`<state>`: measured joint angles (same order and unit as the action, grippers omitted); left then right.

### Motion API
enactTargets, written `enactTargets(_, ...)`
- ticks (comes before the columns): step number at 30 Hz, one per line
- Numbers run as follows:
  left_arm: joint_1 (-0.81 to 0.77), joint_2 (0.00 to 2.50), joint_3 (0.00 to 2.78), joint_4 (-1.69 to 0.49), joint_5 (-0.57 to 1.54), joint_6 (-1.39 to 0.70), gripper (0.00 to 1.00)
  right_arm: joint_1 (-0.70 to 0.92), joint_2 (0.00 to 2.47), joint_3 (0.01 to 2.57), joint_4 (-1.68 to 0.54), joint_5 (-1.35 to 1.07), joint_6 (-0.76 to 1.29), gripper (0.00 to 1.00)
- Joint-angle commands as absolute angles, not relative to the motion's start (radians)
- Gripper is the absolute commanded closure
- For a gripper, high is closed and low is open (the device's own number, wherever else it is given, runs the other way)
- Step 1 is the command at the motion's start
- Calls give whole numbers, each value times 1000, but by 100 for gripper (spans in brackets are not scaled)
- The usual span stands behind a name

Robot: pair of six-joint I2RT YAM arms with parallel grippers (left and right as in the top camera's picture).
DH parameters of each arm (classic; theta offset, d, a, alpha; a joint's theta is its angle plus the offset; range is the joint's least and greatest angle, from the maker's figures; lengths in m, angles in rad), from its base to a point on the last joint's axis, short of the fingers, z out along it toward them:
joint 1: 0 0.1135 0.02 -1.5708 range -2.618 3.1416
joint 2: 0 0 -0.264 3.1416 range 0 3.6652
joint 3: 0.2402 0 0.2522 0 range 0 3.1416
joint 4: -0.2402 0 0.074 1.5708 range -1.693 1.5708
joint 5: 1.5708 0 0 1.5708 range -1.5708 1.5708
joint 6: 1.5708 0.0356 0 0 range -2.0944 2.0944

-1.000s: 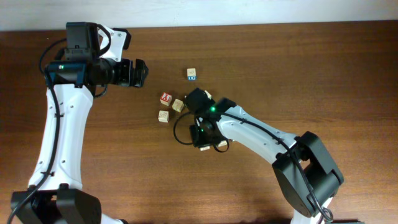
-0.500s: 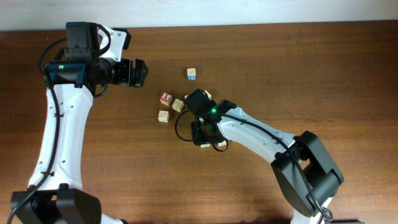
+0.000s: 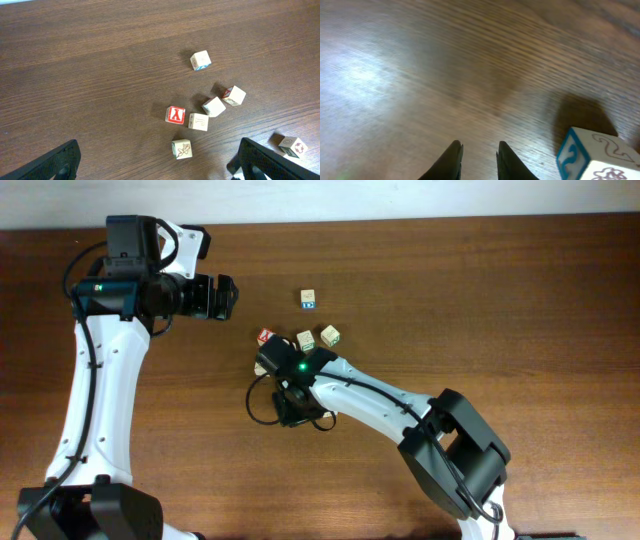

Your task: Rotate 3 blocks

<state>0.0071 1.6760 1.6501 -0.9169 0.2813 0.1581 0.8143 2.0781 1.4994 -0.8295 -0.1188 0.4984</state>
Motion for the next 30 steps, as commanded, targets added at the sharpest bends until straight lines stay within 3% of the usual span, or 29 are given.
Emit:
enactTargets(1,9,1674,1669,-915,292,174,1,755,2083,1493,-869,-76,571,79)
enactTargets(13,9,1674,1669,-915,292,174,1,635,2083,1492,-988,-64,603,79)
enactTargets(23,9,1674,1669,-915,292,174,1,482,2071,1535,-1010,-127,396,78)
enactTargets(27,9,1674,1669,-915,292,174,1,420,1987,1682,-1160,-67,397,78)
enactTargets(30,9,1674,1669,-915,292,174,1,310,1978,1647,-1216,-48,369,78)
